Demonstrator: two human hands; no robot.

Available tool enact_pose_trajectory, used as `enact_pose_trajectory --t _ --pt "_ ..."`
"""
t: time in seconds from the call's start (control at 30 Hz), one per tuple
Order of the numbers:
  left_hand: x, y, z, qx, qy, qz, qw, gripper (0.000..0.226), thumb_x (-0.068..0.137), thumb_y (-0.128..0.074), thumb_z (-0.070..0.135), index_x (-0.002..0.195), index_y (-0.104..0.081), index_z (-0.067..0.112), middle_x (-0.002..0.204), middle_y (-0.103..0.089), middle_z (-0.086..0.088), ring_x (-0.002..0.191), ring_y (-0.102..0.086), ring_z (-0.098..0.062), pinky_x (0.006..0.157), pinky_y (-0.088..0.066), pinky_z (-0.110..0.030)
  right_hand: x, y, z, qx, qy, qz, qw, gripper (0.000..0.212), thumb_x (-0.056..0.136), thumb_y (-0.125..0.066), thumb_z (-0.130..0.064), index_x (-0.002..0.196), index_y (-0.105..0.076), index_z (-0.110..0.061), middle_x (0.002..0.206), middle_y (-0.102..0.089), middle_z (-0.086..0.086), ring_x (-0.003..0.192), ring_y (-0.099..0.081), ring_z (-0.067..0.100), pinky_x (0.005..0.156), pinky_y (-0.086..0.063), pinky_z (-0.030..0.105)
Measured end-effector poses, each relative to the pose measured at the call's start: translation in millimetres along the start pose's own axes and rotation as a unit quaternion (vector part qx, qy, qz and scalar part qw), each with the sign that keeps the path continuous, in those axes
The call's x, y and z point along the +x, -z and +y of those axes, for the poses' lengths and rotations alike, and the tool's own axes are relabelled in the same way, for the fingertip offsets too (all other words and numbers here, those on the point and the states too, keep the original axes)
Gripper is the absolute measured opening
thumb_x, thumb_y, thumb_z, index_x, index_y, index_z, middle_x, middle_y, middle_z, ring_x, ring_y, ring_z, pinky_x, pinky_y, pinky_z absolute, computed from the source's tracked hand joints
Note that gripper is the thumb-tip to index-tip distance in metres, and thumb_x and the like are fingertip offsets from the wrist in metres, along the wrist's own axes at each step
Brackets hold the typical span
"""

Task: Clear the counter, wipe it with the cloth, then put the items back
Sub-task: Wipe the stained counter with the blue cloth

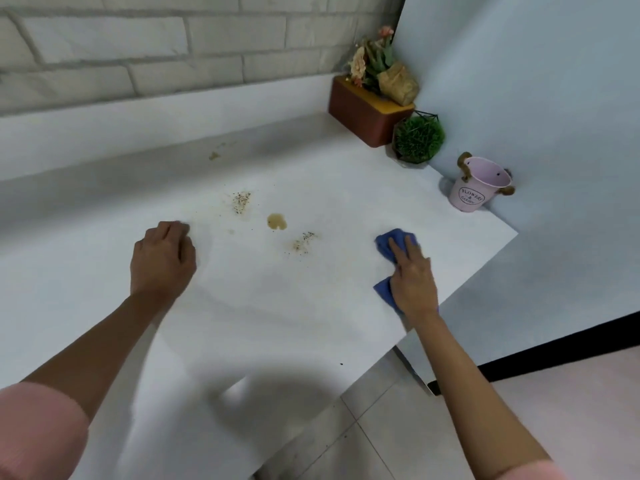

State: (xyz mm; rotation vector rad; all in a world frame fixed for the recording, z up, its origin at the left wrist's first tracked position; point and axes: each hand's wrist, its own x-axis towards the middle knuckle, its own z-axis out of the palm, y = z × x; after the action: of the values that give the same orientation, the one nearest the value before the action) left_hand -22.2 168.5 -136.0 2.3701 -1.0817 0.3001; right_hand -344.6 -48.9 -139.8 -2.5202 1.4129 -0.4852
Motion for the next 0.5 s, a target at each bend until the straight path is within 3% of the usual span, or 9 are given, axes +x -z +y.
enact_pose_trajectory --t 0.1,0.2,0.3,0.4,0.5 --pt "-2.0 -1.0 -0.4 -0.009 -0.006 -0.001 1.0 0.022 0.088 -0.051 0.003 0.108 -0.061 -0.001 0.113 -0.062 -0.022 0.095 -0.055 -0.044 0.083 -0.042 -0.046 35.0 -6.3 -19.6 -0.057 -0.04 -0.003 0.998 0.063 0.086 -0.043 -0.001 0.146 -0.029 -0.011 0.155 -0.024 0.013 0.142 -0.024 0.028 0.114 -0.021 0.042" --pt "-0.1 -2.5 0.7 0.006 -0.004 -0.01 1.0 0.02 0.088 -0.049 0.004 0.105 -0.059 0.0 0.107 -0.061 -0.021 0.093 -0.053 -0.042 0.082 -0.04 -0.046 43.2 -30.3 -71.4 -0.033 0.03 -0.039 0.998 0.063 0.089 -0.042 -0.006 0.148 -0.023 -0.016 0.159 -0.014 0.009 0.147 -0.012 0.025 0.119 -0.01 0.038" --pt "-0.5 -4.1 -0.4 0.012 -0.001 -0.012 1.0 0.02 0.089 -0.048 0.005 0.105 -0.059 0.0 0.105 -0.06 -0.021 0.094 -0.052 -0.041 0.082 -0.038 -0.046 12.6 -55.8 -118.5 0.002 0.128 -0.054 0.99 0.066 0.086 -0.041 0.004 0.147 -0.026 -0.017 0.159 -0.013 0.009 0.148 -0.01 0.026 0.121 -0.006 0.037" --pt "-0.8 -4.7 -2.6 0.009 -0.005 -0.011 1.0 0.02 0.09 -0.048 0.006 0.106 -0.058 0.001 0.105 -0.06 -0.021 0.094 -0.052 -0.041 0.082 -0.038 -0.046 -13.7 -46.0 -102.7 0.051 0.192 -0.076 0.977 0.07 0.078 -0.044 0.012 0.143 -0.037 -0.014 0.156 -0.024 0.008 0.146 -0.017 0.027 0.119 -0.015 0.043" --pt "-0.9 -5.8 -3.9 0.005 -0.007 -0.007 1.0 0.02 0.09 -0.048 0.006 0.107 -0.058 0.001 0.105 -0.06 -0.02 0.093 -0.053 -0.04 0.081 -0.038 -0.046 -6.7 -22.4 -56.1 0.052 0.122 -0.046 0.99 0.07 0.077 -0.044 0.012 0.142 -0.039 -0.014 0.155 -0.026 0.008 0.145 -0.022 0.024 0.118 -0.015 0.046"
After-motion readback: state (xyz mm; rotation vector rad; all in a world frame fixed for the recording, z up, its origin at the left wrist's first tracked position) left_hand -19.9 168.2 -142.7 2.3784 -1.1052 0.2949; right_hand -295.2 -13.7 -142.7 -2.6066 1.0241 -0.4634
